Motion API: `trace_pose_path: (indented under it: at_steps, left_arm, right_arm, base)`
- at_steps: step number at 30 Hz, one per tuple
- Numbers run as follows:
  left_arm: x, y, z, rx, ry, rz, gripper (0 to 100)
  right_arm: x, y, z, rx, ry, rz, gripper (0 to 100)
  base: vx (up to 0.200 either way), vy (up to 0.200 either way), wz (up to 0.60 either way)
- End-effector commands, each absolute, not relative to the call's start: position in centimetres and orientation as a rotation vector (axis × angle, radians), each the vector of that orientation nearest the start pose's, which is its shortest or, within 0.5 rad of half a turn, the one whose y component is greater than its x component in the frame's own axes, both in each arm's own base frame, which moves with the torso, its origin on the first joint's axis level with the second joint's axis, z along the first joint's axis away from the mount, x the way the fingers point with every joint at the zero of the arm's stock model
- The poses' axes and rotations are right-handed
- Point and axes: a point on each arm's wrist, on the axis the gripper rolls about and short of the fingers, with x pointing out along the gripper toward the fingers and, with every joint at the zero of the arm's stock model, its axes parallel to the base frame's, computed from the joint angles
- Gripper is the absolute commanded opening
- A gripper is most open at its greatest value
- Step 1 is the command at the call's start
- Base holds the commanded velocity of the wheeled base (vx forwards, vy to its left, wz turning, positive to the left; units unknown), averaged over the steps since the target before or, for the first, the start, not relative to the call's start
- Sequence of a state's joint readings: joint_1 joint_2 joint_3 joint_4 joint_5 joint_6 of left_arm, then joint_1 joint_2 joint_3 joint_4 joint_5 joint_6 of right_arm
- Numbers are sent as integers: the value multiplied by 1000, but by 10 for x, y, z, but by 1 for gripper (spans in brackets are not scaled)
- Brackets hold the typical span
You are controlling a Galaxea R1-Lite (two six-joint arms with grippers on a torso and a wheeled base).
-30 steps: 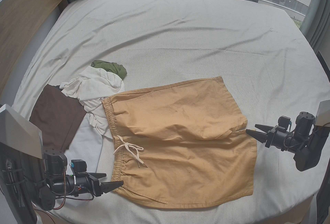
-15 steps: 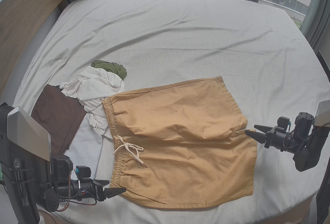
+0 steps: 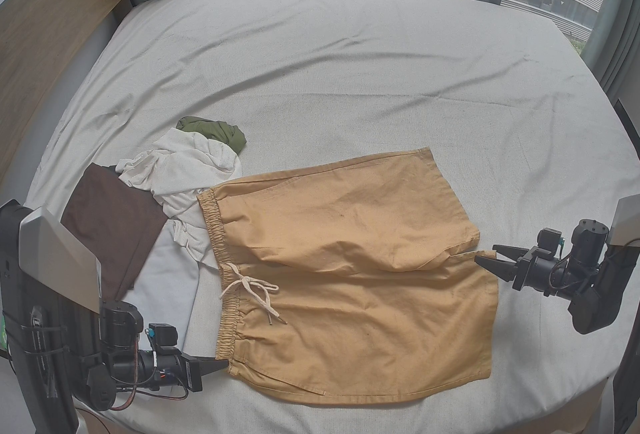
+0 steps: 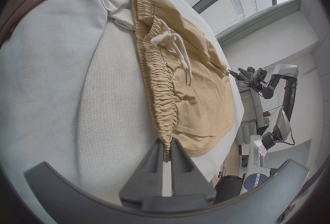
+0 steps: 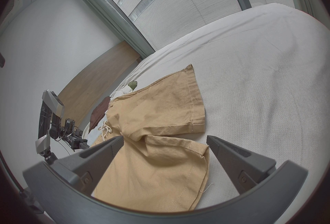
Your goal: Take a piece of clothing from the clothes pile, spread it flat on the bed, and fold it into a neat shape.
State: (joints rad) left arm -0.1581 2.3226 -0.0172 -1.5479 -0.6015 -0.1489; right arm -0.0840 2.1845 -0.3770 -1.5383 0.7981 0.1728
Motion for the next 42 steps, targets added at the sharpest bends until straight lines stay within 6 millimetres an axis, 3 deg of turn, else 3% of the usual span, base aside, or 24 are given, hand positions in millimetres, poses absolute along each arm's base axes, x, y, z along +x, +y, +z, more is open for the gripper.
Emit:
trace_pose_path:
  at_steps: [1, 5, 29, 42]
  left_arm:
    - [209, -46, -29, -308, 816, -665, 0]
    - [209, -46, -28, -305, 810, -666, 0]
    - [207, -48, -28, -297, 819, -676, 0]
    - [207, -48, -28, -294, 817, -678, 0]
  right_arm:
    - [293, -9, 29, 291, 330, 686, 100]
    - [289, -9, 27, 298, 348, 683, 100]
    - [210, -5, -12, 247, 649, 691, 100]
    - [185, -20, -31, 264, 843, 660, 100]
  base:
    - [0, 0, 0]
    - [0, 0, 0]
    - [0, 0, 0]
    - [0, 0, 0]
